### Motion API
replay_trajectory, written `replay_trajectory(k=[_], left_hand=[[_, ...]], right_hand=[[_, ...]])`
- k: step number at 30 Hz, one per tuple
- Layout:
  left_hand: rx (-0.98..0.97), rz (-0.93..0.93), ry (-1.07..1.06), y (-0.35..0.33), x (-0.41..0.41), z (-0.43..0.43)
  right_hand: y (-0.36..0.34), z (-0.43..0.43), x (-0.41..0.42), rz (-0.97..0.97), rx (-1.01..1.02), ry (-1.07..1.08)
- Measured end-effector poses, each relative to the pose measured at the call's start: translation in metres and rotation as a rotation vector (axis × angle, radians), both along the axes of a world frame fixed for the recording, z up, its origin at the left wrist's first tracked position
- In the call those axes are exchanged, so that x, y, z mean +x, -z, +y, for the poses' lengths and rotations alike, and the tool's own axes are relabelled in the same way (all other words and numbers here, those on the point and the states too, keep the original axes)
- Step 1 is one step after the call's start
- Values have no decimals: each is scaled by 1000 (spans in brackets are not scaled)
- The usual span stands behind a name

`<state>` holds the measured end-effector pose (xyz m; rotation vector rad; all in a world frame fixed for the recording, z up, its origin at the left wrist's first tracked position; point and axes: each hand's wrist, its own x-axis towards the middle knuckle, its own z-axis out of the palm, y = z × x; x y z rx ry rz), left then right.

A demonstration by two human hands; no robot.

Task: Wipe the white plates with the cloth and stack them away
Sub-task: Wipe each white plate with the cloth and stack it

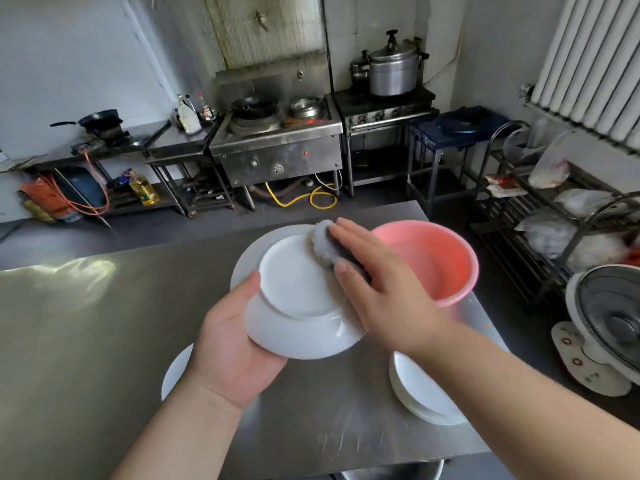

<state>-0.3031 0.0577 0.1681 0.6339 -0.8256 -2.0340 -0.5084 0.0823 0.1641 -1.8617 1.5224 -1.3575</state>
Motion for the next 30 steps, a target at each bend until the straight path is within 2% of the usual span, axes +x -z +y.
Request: replay_trajectory(k=[2,6,9,12,17,21,22,26,30], left_hand=[[-9,-10,6,7,-1,2],[9,21,-21,14,1,8],[-18,29,-89,12,-2,6],[6,73,-123,7,-12,5],[27,47,-35,8,-24,20],[-8,157,-14,-9,-14,18],[-6,136,-22,-12,-10,15],[-54,-21,-80,-10,1,4],[57,-43,-157,-2,-6,8]], right_hand=[[23,23,21,99,-35,85],[31,33,30,236,20,56],[4,1,8,170,75,32],[9,2,20,82,43,89],[48,39,62,-18,-20,128],[21,1,29,-115,-3,100],[11,-9,20,-127,14,80],[1,-15,13,-75,74,2],[35,34,55,116,41,83]])
